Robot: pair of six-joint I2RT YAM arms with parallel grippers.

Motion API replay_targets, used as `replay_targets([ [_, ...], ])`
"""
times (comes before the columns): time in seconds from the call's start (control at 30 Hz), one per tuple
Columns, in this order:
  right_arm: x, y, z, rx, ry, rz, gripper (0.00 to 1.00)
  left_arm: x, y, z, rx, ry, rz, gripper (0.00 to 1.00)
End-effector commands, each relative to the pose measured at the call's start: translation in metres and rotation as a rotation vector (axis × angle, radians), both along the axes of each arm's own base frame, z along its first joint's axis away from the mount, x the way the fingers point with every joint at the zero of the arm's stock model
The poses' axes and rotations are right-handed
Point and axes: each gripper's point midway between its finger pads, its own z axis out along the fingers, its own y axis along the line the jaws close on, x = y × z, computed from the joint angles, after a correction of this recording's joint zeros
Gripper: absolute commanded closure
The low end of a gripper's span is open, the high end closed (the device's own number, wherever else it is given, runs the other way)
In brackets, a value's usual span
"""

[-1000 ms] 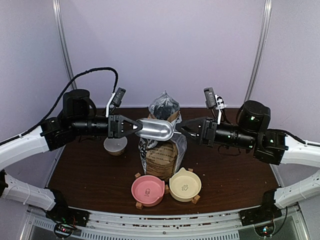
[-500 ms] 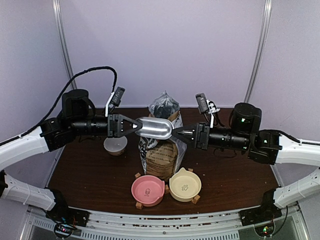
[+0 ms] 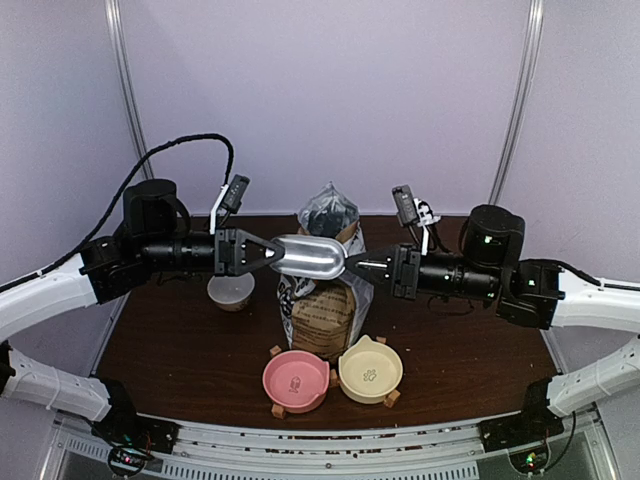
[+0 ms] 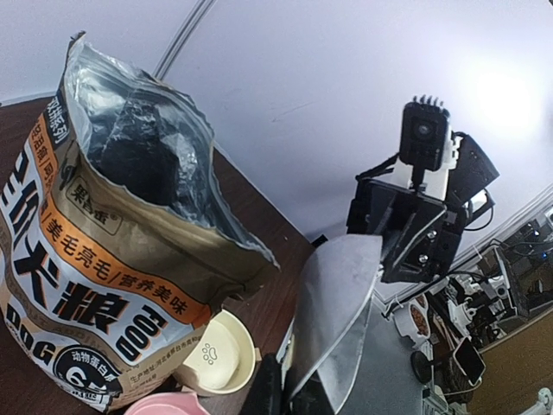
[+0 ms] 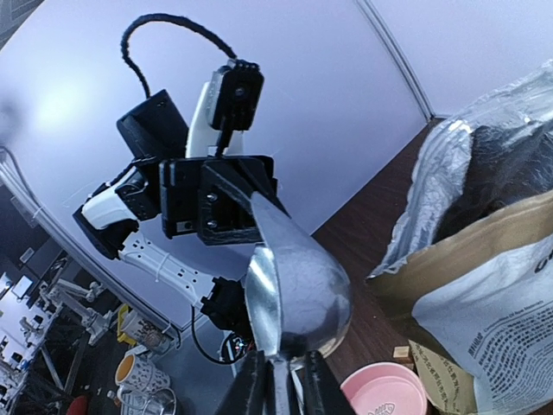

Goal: Serve the pet food

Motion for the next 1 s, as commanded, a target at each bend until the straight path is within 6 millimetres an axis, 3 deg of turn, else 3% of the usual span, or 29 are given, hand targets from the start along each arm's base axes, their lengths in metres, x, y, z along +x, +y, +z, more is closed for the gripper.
replay_targets([
  [0.0, 0.001, -0.009, 0.014, 0.044, -0.030, -0.026, 0.93, -0.004, 0.001, 0.020, -0.061, -0.055, -0.010, 1.00],
  [0.1, 0.002, -0.013, 0.019, 0.046, -0.043, -0.044, 1.00, -0.001, 0.001, 0.018, -0.037, -0.063, 0.002, 0.96],
  [0.2, 0.005, -0.024, 0.029, 0.030, -0.073, -0.091, 1.00, 0.009, 0.005, 0.023, 0.020, -0.099, 0.056, 0.60],
  [0.3, 0.012, -0.039, 0.041, -0.023, -0.113, -0.169, 1.00, 0.026, 0.008, 0.030, 0.094, -0.130, 0.132, 0.35],
  [0.4, 0.024, -0.058, 0.048, -0.114, -0.142, -0.275, 1.00, 0.049, 0.009, 0.033, 0.198, -0.130, 0.214, 0.25],
  [0.63, 0.051, -0.091, 0.056, -0.367, -0.176, -0.482, 1.00, 0.097, -0.006, 0.014, 0.362, -0.067, 0.274, 0.20],
  [0.83, 0.066, -0.093, 0.063, -0.503, -0.185, -0.535, 1.00, 0.120, -0.029, 0.002, 0.425, -0.047, 0.230, 0.18],
  [0.9, 0.069, -0.090, 0.064, -0.535, -0.184, -0.532, 1.00, 0.124, -0.033, -0.002, 0.443, -0.043, 0.219, 0.25],
  [0.97, 0.072, -0.085, 0.065, -0.556, -0.182, -0.531, 1.00, 0.126, -0.034, -0.005, 0.458, -0.046, 0.214, 0.42],
])
